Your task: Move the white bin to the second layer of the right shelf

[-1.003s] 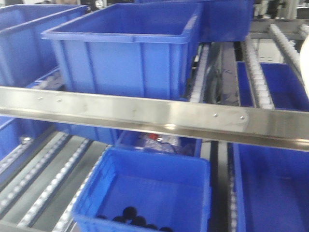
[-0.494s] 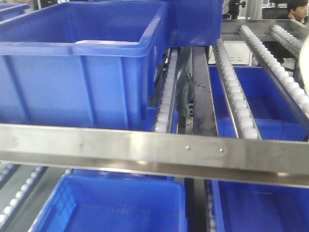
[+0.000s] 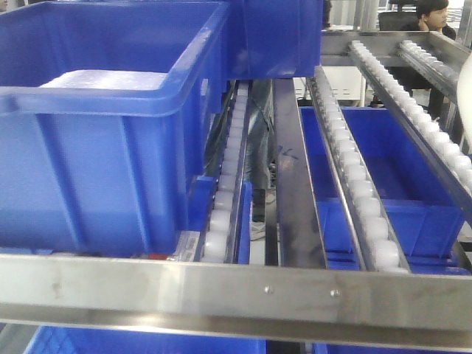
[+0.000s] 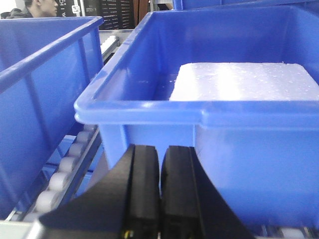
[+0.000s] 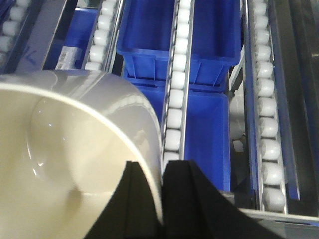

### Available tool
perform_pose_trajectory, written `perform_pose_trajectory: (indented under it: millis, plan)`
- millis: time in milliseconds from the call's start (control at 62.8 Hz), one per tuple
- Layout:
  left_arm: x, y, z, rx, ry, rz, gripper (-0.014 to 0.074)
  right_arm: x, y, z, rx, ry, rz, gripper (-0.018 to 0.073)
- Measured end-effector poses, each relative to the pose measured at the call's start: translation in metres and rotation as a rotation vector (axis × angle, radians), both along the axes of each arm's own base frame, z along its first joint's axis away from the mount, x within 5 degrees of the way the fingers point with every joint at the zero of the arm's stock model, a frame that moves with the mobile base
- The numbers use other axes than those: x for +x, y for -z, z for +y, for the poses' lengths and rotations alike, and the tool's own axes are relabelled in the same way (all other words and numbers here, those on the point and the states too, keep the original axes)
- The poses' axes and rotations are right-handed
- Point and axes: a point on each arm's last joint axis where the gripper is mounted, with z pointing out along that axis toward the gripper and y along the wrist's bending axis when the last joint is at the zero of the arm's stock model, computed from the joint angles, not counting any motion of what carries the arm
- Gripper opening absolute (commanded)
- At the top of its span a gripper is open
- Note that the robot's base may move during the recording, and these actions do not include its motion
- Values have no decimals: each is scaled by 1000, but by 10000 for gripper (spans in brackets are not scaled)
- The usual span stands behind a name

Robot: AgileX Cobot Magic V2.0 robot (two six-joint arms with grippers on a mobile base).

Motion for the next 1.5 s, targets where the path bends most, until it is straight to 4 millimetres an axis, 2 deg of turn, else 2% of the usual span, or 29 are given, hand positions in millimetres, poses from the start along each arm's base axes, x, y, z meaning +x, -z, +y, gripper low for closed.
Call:
perform_pose_trajectory:
  millis: [1497]
  plan:
    - [0, 0, 0, 0, 0, 0, 85, 0, 0, 0, 0, 0, 0, 55]
